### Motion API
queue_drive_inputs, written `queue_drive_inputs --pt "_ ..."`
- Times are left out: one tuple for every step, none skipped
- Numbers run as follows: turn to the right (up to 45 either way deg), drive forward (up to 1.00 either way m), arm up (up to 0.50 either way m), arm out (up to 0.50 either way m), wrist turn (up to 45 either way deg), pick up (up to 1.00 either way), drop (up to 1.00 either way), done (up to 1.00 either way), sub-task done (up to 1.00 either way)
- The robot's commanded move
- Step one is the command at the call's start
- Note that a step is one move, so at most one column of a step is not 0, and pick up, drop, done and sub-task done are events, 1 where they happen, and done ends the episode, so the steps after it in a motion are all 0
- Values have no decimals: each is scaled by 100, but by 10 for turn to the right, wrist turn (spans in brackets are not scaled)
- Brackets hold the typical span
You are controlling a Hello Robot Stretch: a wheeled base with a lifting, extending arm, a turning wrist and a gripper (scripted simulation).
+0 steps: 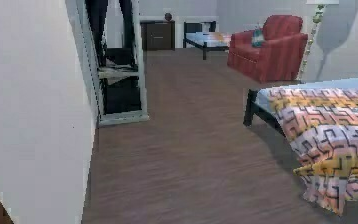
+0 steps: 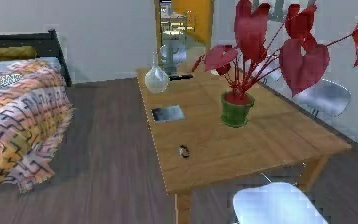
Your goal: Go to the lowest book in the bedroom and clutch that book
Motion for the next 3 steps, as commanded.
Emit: queue_drive_inputs --pt "-420 0 0 0 0 0 0 0 0" --pt "0 30 0 0 0 0 0 0 0" --pt "450 0 0 0 0 0 0 0 0"
